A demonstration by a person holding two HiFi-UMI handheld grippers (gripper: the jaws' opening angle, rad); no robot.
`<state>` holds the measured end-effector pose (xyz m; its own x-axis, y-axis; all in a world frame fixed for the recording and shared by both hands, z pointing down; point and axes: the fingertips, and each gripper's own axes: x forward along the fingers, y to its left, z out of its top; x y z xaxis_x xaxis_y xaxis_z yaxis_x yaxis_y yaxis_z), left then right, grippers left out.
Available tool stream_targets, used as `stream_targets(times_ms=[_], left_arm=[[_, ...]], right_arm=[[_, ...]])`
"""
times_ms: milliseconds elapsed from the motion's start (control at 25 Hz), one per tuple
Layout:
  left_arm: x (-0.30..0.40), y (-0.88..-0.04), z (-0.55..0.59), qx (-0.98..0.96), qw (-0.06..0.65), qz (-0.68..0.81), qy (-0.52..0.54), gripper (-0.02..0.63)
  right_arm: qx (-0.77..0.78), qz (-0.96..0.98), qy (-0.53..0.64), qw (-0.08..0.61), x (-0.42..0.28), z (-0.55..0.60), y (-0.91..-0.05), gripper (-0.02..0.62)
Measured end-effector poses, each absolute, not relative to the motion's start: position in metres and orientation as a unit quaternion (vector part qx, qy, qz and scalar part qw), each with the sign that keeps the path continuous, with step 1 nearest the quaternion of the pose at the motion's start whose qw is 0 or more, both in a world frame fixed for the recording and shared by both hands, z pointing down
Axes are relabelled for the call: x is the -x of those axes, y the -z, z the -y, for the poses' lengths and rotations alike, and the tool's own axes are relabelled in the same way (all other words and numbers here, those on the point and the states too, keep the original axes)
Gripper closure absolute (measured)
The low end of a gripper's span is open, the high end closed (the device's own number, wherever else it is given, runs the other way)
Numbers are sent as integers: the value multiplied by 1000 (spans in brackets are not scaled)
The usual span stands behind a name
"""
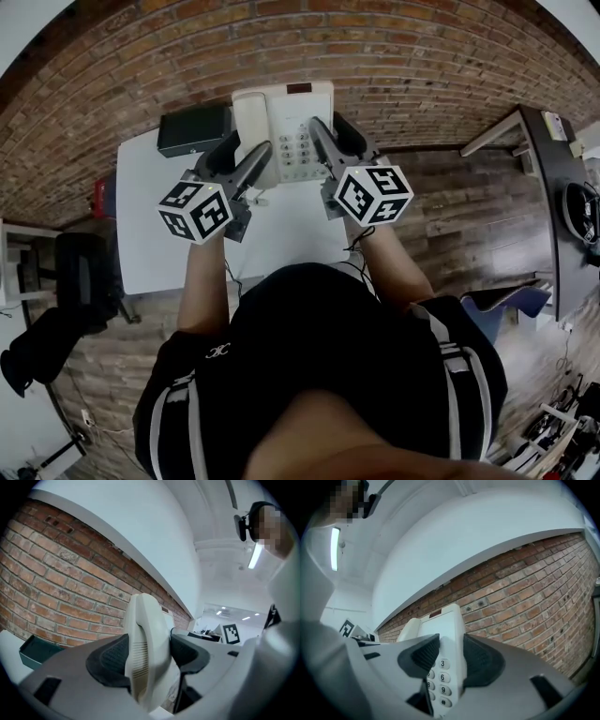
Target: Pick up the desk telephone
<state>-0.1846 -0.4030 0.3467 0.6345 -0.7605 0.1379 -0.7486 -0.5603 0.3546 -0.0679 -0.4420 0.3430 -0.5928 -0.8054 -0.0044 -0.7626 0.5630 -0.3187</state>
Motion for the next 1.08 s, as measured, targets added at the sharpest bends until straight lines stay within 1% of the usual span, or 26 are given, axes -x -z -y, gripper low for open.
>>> stream_targets(times_ms=[160, 1080], left_arm=[[185, -339, 401, -886, 178, 429, 16, 330], [193, -347, 400, -882, 197, 428, 8, 328]], right_arm=[[442, -883, 134, 81, 68, 441, -333, 451], [442, -880, 159, 75, 76, 439, -344, 456]])
